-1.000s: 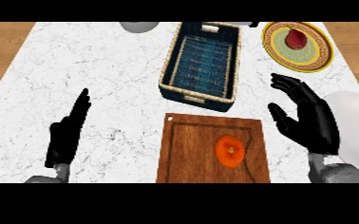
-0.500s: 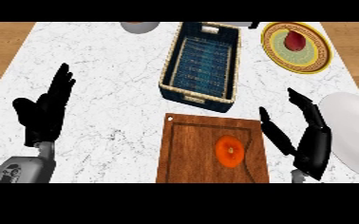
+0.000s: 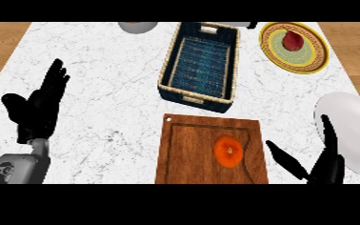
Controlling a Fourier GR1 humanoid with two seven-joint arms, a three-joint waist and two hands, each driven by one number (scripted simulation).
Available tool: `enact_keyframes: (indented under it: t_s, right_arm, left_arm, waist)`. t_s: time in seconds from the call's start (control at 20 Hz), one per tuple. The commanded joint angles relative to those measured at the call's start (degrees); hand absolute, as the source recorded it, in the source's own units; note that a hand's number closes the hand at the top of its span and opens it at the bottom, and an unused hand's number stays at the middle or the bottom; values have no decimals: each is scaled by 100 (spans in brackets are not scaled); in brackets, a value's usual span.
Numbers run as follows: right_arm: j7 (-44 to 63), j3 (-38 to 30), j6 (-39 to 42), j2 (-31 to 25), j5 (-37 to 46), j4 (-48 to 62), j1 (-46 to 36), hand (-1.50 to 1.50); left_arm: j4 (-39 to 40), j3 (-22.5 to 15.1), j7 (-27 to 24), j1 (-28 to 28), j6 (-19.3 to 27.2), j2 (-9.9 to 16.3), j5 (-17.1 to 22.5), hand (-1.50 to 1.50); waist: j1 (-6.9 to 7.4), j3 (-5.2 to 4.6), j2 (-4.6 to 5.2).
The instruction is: Pick the squash from the cutting board and place it in the basket
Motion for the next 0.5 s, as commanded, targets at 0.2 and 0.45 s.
enact_keyframes:
  t_s: [0.2,0.45]
  right_arm:
    - [2126,827,2029,-782,427,-717,817,-150]
    - [3909,1090,2944,-1149,859,-2452,950,-150]
  left_arm:
    - [-69,-78,10,-19,-42,-3,-48,0]
    - [38,-22,64,-24,-28,-25,-25,0]
  waist:
    - [116,-17,22]
    - [25,15,-13]
